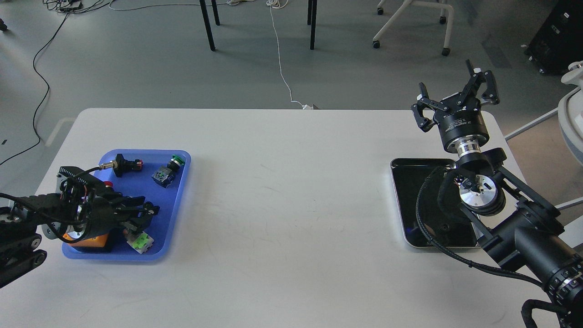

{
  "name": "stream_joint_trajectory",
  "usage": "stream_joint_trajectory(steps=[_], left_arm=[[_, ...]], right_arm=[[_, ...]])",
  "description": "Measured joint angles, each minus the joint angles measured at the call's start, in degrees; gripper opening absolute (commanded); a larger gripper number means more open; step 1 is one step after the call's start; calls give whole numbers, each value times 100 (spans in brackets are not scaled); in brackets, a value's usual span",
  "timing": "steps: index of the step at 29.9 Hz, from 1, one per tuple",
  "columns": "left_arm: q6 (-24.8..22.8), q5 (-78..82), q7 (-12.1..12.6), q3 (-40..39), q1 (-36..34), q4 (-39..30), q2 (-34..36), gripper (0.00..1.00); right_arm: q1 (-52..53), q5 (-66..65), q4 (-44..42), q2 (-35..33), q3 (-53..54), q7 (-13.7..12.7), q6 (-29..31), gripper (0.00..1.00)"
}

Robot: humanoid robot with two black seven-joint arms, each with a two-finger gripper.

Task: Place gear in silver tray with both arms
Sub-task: 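Lower the left gripper into the blue tray and grasp another black gear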

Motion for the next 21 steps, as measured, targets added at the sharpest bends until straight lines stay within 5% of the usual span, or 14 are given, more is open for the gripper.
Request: stream_joint_trajectory(steps=[8,15,21], left_arm=[[-15,10,30,7,-3,31,-5,16],[-62,-71,14,-11,-117,41,-2,16],[-605,-344,-78,-41,-993,-50,60,16]], right_arm=[[0,0,-8,-31,0,0,0,98],[0,0,-8,-34,1,0,0,98],[0,0,6,-99,61,0,0,98]])
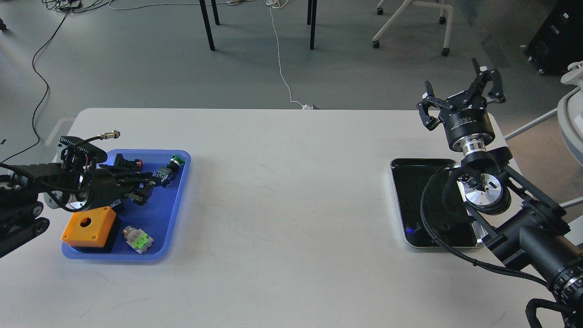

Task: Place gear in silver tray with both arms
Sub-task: 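Lower the left gripper into the blue tray and grasp another black gear, then carry the gear with the left gripper to the table center and release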

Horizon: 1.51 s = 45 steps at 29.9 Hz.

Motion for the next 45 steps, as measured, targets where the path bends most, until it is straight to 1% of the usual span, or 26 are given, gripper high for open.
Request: stream_joint_trajectory(steps=[4,6,8,10,12,15,18,21,24,26,31,36,38,40,45], left_arm=[[-283,-282,-68,-12,-628,-228,11,16],[-451,-367,-37,-15,-911,-501,-21,15],[-581,-389,47,-16,-1100,-706,-142,15],[-655,-380,205,-9,-1221,-783,-524,15],[-707,-349,362,24,-1334,-738,-1156,15],[-790,-292,508,50,-1449,-359,-2146,15],[-814,-144,556,148,-1472,70,-2982,15],[-776,-31,569,401,-1474,575,-3606,15],[-634,-9,552,597,-1472,1164,-4220,15],[-525,-6,531,695,-1452,1461,-4499,15],[-283,-26,518,1016,-1347,1866,-4848,16],[-155,-38,518,1121,-1154,2063,-4899,17],[-145,-39,526,1128,-1072,2083,-4901,19],[-138,-45,538,1129,-1043,2093,-4899,29],[-79,-82,557,1112,-1033,2097,-4900,30]], right_arm=[[0,0,4,-11,9,0,0,98],[0,0,7,-27,9,0,0,98],[0,0,9,-84,9,0,0,98],[-5,0,9,-139,10,0,0,98],[-27,5,32,-255,12,0,0,98],[-215,17,324,-579,39,0,13,98],[-599,18,847,-1012,66,0,54,98],[-983,18,1181,-1350,81,0,82,98],[-1320,18,1280,-1568,103,0,107,98],[-1515,18,1333,-1703,104,0,137,98],[-1858,18,1576,-2024,108,0,169,98],[-1968,18,1717,-2180,108,0,164,98],[-1975,18,1746,-2219,108,0,154,98],[-1976,17,1779,-2235,109,0,150,98],[-1978,10,1834,-2243,111,0,142,98]])
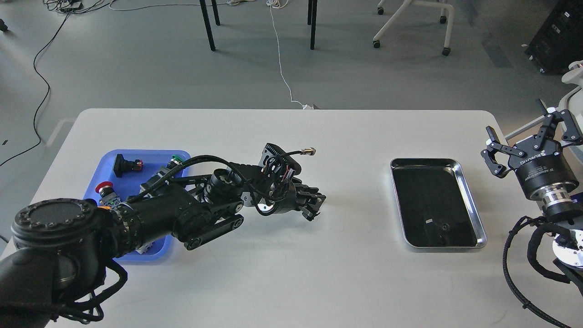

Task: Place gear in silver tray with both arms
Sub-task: 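Carry the gear with the left gripper to the table center and release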

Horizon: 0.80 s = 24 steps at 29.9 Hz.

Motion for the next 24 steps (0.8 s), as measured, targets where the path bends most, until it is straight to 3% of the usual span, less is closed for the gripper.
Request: stream_joint_trajectory(steps=[6,8,10,13,17,24], left_arm=[[56,-2,-1,9,10,-4,1,32],[61,-6,-2,-6,9,-15,0,41],[76,-25,-5,-54,-7,-37,0,58],[251,-312,-55,-195,-60,-69,0,62],[426,-1578,-142,-606,-256,-183,74,74],[297,-5299,-210,-1292,-583,-229,1123,90]], right_arm=[[0,-6,26,-8,-5,0,-1,98],[3,-8,26,-26,-5,0,-1,98],[7,-9,30,-37,-7,0,-1,98],[38,-36,31,-94,-33,0,0,98],[215,-106,35,-366,-75,0,15,98],[1281,-917,14,-850,-761,-281,24,98]])
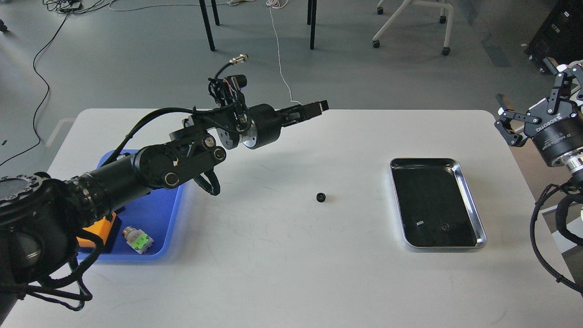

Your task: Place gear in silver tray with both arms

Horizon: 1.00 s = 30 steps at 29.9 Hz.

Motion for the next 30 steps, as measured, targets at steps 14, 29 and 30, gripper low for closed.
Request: stream_joint_trajectory(steps=[14,29,30], left_arm=[[-1926,-5498,463,-1337,242,963,2282,96],[-1985,-6408,544,-2613,1055,1227,2347,97],[-1985,-6408,544,-2654,1081,1221,2347,97]], right_arm=[[4420,-1481,-513,226,-5484,114,-39,98],[6491,-2520,-1218,3834,-9571,149,-333,93],[6488,-2619,-1225,3965,-9743,188,-431,93]])
